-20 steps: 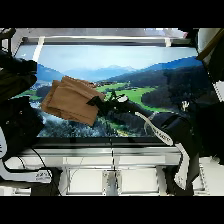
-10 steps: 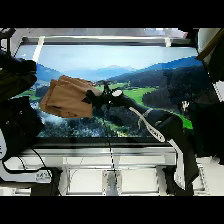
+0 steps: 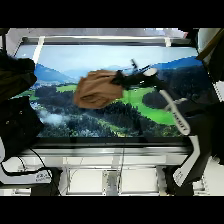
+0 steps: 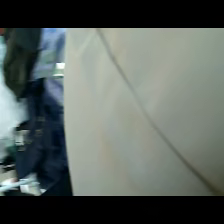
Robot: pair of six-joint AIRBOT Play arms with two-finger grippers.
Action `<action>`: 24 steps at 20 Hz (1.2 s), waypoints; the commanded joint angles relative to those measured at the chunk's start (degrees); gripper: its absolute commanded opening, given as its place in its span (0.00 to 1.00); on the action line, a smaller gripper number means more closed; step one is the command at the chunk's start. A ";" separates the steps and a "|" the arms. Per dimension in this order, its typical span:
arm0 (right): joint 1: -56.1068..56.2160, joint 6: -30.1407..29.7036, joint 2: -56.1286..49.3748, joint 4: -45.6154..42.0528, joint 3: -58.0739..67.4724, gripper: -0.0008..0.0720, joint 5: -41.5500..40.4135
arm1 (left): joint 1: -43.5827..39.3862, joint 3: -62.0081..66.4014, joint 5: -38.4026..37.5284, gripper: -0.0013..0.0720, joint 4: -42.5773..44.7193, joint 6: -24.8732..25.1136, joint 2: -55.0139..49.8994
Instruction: Fold the clothes and pants, and hang the long-sleeved shirts on hangers.
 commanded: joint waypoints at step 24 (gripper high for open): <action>-70.36 9.14 25.92 -34.14 3.28 0.57 45.79 | -5.77 0.07 2.38 0.03 -1.68 -4.09 0.17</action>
